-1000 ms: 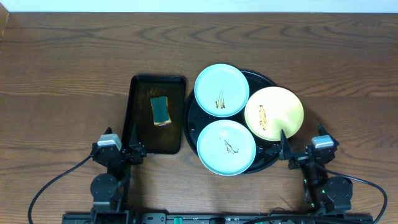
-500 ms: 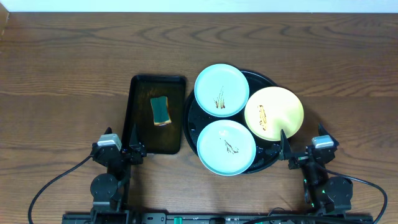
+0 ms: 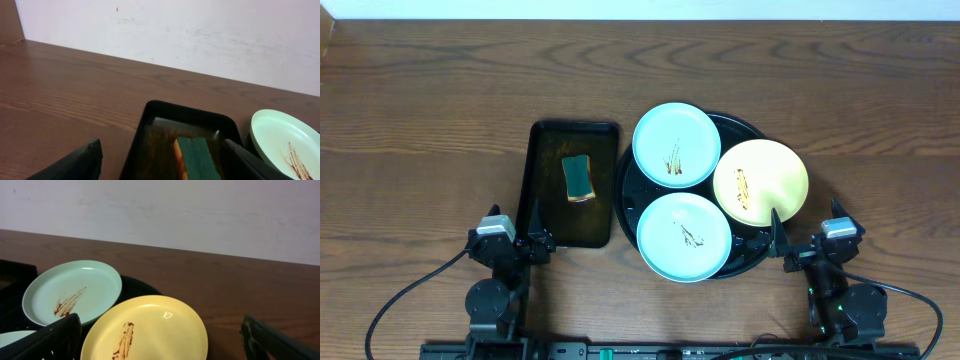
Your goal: Clean dirty plates on tray and stack at the side
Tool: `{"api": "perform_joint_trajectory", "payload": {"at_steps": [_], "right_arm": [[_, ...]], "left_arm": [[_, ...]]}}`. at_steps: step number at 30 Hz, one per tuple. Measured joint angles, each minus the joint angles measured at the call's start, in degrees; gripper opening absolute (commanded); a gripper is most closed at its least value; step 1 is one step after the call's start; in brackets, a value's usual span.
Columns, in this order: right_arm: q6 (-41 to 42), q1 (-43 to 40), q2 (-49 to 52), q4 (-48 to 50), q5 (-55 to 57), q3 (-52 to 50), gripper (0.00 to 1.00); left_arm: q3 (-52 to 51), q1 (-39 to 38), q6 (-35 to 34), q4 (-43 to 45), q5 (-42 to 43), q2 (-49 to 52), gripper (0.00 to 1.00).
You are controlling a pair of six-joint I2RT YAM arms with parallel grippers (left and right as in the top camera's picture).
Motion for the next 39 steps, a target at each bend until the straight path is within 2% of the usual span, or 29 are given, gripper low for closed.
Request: {"api": "perform_joint_trajectory", "payload": {"at_steps": [13,20,25,31,39], "right_arm": [[0.74,0.00,0.98,0.00,-0.02,0.00,0.99],[2.19,0.00,5.84,-0.39,0.00,0.52,0.99],[4.15,0.00,12.74,-4.76,0.46,5.40,0.99],[7.28,0.00,24.59,-12.37,1.16,16.15,0.99],[6.91,-0.46,44.48,-27.12,1.38,34.82,0.99]], "left_arm": [[0.04,0.00,0.00,-0.09,0.00,0.09,0.75],[3.02,0.00,0.00,-6.56,-0.07,4.92,0.75],[8.92,0.00,0.02,-12.68,-0.24,13.94,0.75],[22.93,0.04,0.04,-19.98,-0.20,28.55,0.75],[42.69,0.04,0.20,-38.18,1.99,48.72,0.75]]}}
